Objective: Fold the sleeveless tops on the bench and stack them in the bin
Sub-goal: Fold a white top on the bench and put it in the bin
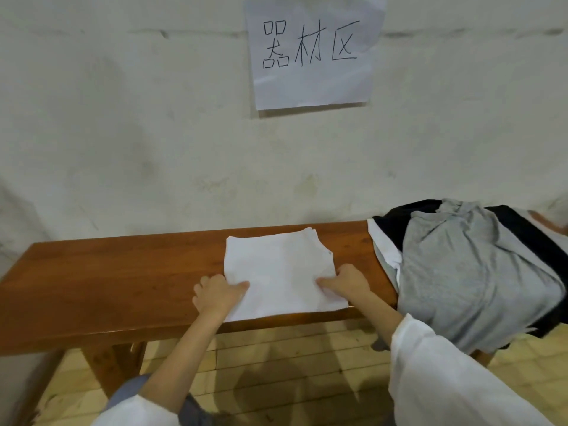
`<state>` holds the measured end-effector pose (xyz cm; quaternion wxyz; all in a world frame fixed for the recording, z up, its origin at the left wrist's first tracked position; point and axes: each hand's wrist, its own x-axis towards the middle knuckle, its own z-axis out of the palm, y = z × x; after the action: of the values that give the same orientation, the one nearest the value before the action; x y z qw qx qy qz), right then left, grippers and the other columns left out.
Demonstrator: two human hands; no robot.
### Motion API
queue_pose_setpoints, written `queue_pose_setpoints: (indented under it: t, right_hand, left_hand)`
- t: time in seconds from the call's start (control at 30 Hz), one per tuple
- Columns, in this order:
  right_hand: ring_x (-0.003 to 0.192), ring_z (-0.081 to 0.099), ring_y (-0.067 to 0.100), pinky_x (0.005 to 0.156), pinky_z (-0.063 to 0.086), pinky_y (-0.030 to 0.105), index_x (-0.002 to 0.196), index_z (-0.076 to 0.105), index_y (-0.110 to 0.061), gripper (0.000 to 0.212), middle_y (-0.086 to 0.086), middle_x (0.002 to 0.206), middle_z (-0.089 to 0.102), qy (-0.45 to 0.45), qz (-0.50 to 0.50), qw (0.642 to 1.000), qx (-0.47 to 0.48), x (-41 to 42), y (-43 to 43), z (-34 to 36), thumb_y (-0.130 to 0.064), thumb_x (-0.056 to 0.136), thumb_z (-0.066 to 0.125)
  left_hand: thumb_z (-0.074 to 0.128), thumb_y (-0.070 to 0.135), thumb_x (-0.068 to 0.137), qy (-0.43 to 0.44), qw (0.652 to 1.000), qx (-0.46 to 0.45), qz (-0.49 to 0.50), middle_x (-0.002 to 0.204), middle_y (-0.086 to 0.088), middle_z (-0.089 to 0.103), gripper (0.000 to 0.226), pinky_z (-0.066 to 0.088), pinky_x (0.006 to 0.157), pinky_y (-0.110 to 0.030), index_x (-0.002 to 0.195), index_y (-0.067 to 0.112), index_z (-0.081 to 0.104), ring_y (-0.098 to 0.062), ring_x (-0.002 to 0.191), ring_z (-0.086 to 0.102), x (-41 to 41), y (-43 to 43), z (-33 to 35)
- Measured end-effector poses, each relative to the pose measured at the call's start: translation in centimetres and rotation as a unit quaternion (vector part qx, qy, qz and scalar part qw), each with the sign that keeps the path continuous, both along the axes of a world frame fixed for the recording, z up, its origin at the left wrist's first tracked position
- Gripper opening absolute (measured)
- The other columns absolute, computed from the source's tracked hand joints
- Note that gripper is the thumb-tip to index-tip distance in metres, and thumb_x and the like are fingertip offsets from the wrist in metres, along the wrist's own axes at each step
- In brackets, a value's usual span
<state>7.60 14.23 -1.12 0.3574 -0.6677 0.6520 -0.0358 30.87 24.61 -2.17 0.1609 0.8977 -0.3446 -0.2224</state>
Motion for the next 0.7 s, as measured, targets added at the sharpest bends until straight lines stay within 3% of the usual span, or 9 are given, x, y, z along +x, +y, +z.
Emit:
queue_pose_setpoints:
  t: [0.07, 0.17, 0.23, 0.27, 0.3, 0.37, 0.43, 0.53, 0.7]
  right_hand:
    - [0.087, 0.051, 0.013, 0.074, 0.041, 0.024, 0.091, 0.047, -0.018, 0.026, 0.001, 0.096, 0.054, -0.030, -0.010, 0.999, -0.011, 0.7, 0.3, 0.1, -0.041, 0.088, 0.060]
    - [0.095, 0.049, 0.013, 0.078, 0.041, 0.024, 0.113, 0.045, -0.015, 0.029, 0.002, 0.109, 0.052, -0.110, -0.024, 0.993, -0.030, 1.3, 1.0, 1.2, -0.031, 0.093, 0.056]
    - [0.097, 0.050, 0.014, 0.078, 0.043, 0.025, 0.124, 0.036, -0.015, 0.037, 0.003, 0.113, 0.050, -0.155, -0.033, 0.986, -0.054, 1.0, 1.7, 2.5, -0.021, 0.093, 0.056]
    - [0.098, 0.050, 0.015, 0.079, 0.044, 0.025, 0.128, 0.033, -0.017, 0.041, 0.004, 0.118, 0.050, -0.175, -0.033, 0.982, -0.067, 0.7, 2.0, 3.2, -0.016, 0.093, 0.055]
    - [0.099, 0.049, 0.015, 0.081, 0.044, 0.025, 0.133, 0.031, -0.021, 0.046, 0.005, 0.124, 0.050, -0.197, -0.029, 0.977, -0.075, 0.3, 2.2, 4.0, -0.011, 0.093, 0.052]
    - [0.105, 0.046, 0.014, 0.086, 0.040, 0.022, 0.139, 0.034, -0.026, 0.053, 0.005, 0.135, 0.047, -0.229, -0.025, 0.969, -0.091, -1.3, 2.6, 5.5, -0.003, 0.093, 0.046]
    - [0.111, 0.047, 0.015, 0.086, 0.036, 0.017, 0.137, 0.046, -0.025, 0.048, 0.005, 0.143, 0.043, -0.224, -0.044, 0.969, -0.096, -3.8, 3.1, 6.8, -0.002, 0.095, 0.039]
    - [0.115, 0.048, 0.021, 0.082, 0.033, 0.017, 0.138, 0.048, -0.021, 0.046, 0.010, 0.145, 0.040, -0.192, -0.108, 0.970, -0.101, -8.6, 3.9, 8.1, -0.005, 0.097, 0.035]
    - [0.109, 0.050, 0.022, 0.078, 0.039, 0.022, 0.142, 0.042, -0.017, 0.048, 0.013, 0.145, 0.042, -0.179, -0.221, 0.947, -0.147, -19.8, 7.6, 8.4, -0.005, 0.096, 0.037]
  left_hand:
    - [0.060, 0.044, 0.089, 0.082, 0.995, -0.059, -0.006, 0.130, -0.010, 0.052, 0.046, 0.045, 0.096, -0.038, 0.118, 0.009, 0.055, -0.029, 0.117, 0.050, -0.1, -0.4, 0.5]
    - [0.060, 0.026, 0.092, 0.216, 0.966, -0.141, 0.014, 0.134, -0.008, 0.049, 0.049, 0.047, 0.089, -0.036, 0.134, 0.009, 0.040, -0.027, 0.114, 0.054, -0.8, -0.8, 1.8]
    - [0.063, 0.018, 0.090, 0.252, 0.953, -0.170, 0.003, 0.131, -0.007, 0.047, 0.050, 0.051, 0.071, -0.028, 0.130, 0.013, 0.034, -0.019, 0.094, 0.056, -1.1, -1.0, 2.5]
    - [0.064, 0.013, 0.089, 0.262, 0.947, -0.182, -0.023, 0.131, -0.002, 0.044, 0.055, 0.050, 0.067, -0.025, 0.132, 0.017, 0.030, -0.015, 0.090, 0.054, -1.3, -1.0, 3.1]
    - [0.063, 0.008, 0.089, 0.275, 0.942, -0.186, -0.056, 0.133, 0.004, 0.038, 0.062, 0.050, 0.072, -0.026, 0.137, 0.023, 0.028, -0.015, 0.095, 0.053, -1.3, -1.2, 3.7]
    - [0.060, 0.004, 0.088, 0.284, 0.933, -0.161, -0.149, 0.143, 0.004, 0.033, 0.065, 0.046, 0.096, -0.039, 0.137, 0.038, 0.036, -0.022, 0.118, 0.046, -2.1, -2.0, 5.3]
    - [0.055, 0.005, 0.087, 0.284, 0.921, -0.121, -0.238, 0.148, -0.002, 0.035, 0.052, 0.036, 0.109, -0.047, 0.120, 0.045, 0.055, -0.025, 0.130, 0.038, -4.1, -3.1, 7.2]
    - [0.046, 0.002, 0.092, 0.268, 0.896, -0.088, -0.342, 0.138, -0.004, 0.046, 0.043, 0.036, 0.107, -0.036, 0.104, 0.035, 0.069, -0.022, 0.124, 0.044, -9.5, -4.2, 10.1]
    - [0.043, 0.008, 0.098, 0.204, 0.857, -0.078, -0.466, 0.144, -0.006, 0.039, 0.035, 0.035, 0.091, -0.023, 0.125, 0.021, 0.062, -0.018, 0.117, 0.043, -23.3, -4.9, 11.3]
